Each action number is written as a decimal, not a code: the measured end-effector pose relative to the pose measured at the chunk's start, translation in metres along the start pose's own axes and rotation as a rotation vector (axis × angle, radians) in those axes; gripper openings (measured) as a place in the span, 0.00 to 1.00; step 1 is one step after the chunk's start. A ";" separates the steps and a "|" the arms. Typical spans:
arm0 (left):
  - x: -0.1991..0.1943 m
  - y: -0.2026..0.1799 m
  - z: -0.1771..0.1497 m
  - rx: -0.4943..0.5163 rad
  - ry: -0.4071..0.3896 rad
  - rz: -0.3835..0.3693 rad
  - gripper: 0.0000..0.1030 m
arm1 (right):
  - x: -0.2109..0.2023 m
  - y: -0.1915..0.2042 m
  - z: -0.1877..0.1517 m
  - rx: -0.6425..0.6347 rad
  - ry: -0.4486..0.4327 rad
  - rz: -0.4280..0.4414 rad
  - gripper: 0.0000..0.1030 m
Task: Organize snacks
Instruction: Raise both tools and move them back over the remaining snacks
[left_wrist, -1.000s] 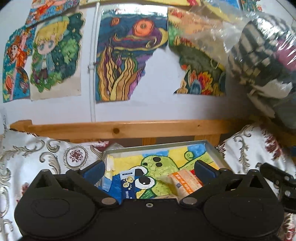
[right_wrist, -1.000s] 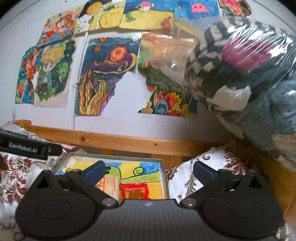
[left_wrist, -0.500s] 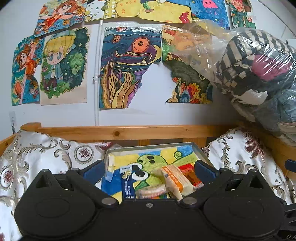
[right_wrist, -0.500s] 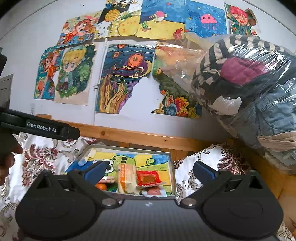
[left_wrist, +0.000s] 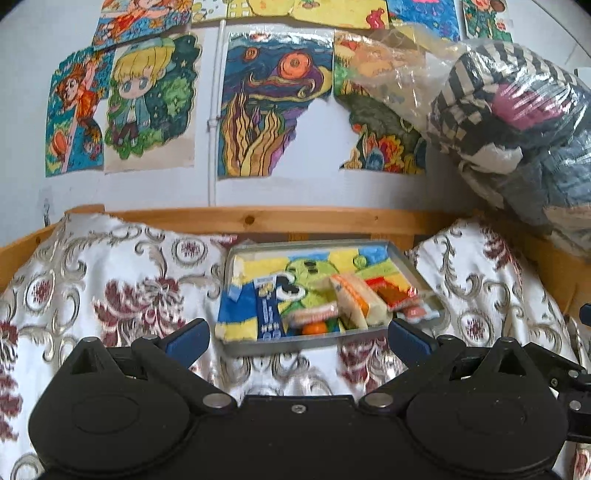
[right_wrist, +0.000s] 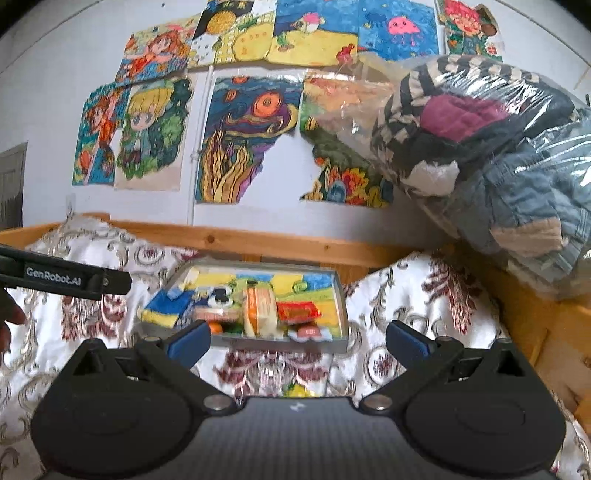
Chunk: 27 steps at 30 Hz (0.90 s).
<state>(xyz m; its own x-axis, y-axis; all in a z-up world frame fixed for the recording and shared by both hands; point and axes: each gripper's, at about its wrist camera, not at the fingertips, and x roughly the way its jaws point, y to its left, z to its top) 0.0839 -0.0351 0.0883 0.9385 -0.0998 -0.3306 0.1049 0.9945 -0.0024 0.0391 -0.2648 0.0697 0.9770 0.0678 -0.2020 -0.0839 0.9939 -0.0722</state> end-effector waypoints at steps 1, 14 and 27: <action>-0.001 0.000 -0.004 0.002 0.010 -0.006 0.99 | -0.001 0.001 -0.003 -0.005 0.011 0.003 1.00; 0.010 0.005 -0.064 0.025 0.173 -0.050 0.99 | 0.005 0.007 -0.037 -0.018 0.160 0.039 1.00; 0.040 0.008 -0.089 0.054 0.290 -0.066 0.99 | 0.029 0.017 -0.065 -0.051 0.303 0.068 1.00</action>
<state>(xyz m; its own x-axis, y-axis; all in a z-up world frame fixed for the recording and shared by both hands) 0.0926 -0.0283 -0.0087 0.7968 -0.1428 -0.5872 0.1868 0.9823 0.0147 0.0537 -0.2520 -0.0010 0.8668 0.0975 -0.4890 -0.1643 0.9818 -0.0955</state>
